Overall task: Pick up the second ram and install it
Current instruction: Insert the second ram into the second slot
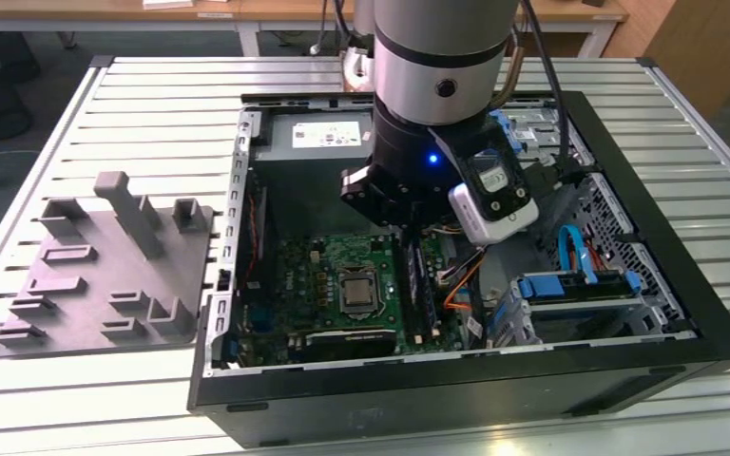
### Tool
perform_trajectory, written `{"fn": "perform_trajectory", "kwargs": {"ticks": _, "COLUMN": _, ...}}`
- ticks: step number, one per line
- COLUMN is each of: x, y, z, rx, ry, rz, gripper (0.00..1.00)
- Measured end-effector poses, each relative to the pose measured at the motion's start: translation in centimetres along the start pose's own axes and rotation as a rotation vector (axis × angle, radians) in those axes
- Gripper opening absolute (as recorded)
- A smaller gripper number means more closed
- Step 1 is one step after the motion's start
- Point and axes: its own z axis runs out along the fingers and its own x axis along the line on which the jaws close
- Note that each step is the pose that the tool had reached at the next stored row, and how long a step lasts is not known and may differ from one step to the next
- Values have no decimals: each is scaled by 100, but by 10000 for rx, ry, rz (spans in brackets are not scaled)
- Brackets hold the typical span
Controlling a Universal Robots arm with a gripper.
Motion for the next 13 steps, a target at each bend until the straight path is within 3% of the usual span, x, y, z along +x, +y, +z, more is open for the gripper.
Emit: {"fn": "perform_trajectory", "kwargs": {"ticks": 13, "x": 2, "y": -4, "z": 58, "rx": -2, "ry": 0, "rz": 0, "gripper": 14}}
